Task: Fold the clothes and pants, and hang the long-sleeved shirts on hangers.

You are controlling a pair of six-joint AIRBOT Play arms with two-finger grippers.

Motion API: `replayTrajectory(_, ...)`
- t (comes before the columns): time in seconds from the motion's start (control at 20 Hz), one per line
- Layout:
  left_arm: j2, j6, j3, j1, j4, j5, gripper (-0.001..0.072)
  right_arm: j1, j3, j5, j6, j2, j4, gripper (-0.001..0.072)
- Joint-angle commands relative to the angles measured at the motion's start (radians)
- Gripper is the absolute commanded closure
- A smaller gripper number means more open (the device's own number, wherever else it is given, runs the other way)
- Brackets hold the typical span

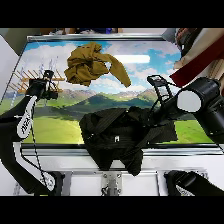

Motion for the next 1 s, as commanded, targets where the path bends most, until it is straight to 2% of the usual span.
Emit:
replayTrajectory(0.0,0.006,0.001,0.06,0.0,0.0,-0.056,0.0689,0.001,0.0,0.0,0.0,0.0,0.0,0.0688)
replayTrajectory(0.3,0.173,0.001,0.091,-0.01,-0.002,-0.097,0.069,0.001,0.0,0.0,0.0,0.0,0.0,0.0688)
replayTrajectory(0.65,0.454,0.003,0.091,-0.151,-0.011,-0.243,0.0689,0.001,0.0,0.0,0.0,0.0,0.0,0.0688)
replayTrajectory(0.7,0.495,0.039,0.091,-0.18,-0.02,-0.27,0.0689,0.001,0.0,0.0,0.0,0.0,0.0,0.0688)
replayTrajectory(0.75,0.535,0.13,0.091,-0.203,-0.069,-0.301,0.069,0.001,0.0,0.0,0.0,0.0,0.0,0.0688)
replayTrajectory(0.9,0.637,0.446,0.091,-0.222,-0.363,-0.427,0.069,0.001,0.0,0.0,0.0,0.0,0.0,0.0688)
replayTrajectory(0.95,0.664,0.512,0.091,-0.214,-0.451,-0.469,0.069,0.001,0.0,0.0,0.0,0.0,0.0,0.0688)
